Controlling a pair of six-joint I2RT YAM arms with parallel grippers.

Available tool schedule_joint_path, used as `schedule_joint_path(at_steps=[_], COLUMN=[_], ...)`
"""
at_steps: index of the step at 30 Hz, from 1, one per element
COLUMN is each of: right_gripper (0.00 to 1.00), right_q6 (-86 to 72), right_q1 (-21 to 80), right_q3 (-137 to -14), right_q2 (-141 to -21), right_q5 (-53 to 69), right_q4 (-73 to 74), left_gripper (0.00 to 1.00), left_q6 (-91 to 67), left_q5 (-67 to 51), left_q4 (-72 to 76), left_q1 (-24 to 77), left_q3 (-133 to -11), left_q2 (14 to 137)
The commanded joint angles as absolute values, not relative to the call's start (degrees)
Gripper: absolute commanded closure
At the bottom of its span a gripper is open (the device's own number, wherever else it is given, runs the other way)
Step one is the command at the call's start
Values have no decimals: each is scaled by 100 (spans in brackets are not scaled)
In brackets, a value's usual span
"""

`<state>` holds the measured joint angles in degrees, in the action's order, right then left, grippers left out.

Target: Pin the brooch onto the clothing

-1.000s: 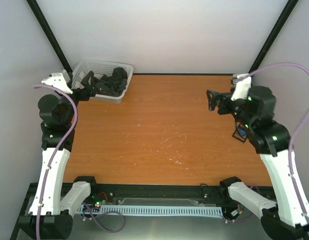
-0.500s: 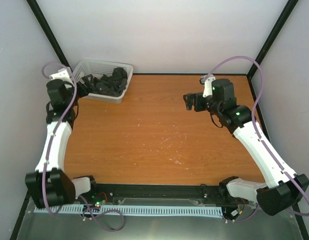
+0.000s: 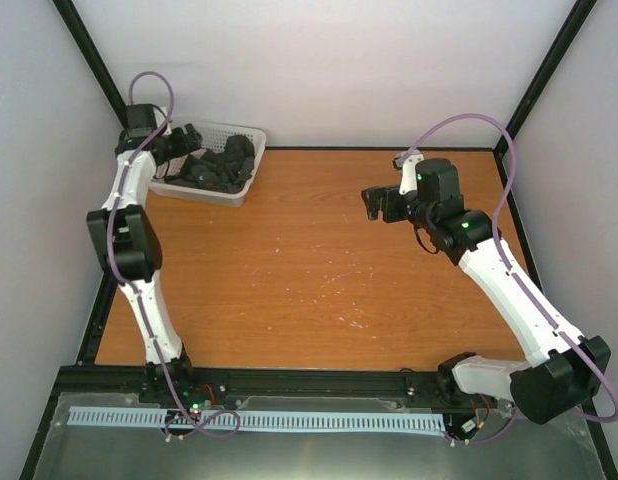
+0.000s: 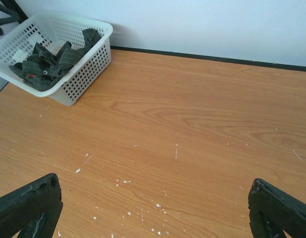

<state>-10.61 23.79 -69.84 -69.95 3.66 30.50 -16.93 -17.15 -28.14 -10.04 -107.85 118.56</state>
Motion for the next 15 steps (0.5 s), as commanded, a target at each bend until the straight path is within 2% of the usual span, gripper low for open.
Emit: schedule_joint_path(at_steps=[1, 10, 15], right_gripper=[0, 0, 0], right_q6=[-1153, -1214, -1290], right_q1=[2393, 2377, 2381], right_q3=[-6870, -6822, -6826], right_q2=[-7048, -7114, -7233], right_q5=[378, 467, 520], right_q4=[2829, 2742, 2721], left_gripper=[0, 0, 0], left_q6=[-914, -109, -232], left_q5=[-1691, -1492, -687], left_q4=[-4049, -4893, -5061], left_q1=[-614, -315, -303], left_q3=[-12204, -12842, -12737], left_q2=[12788, 13810, 14098])
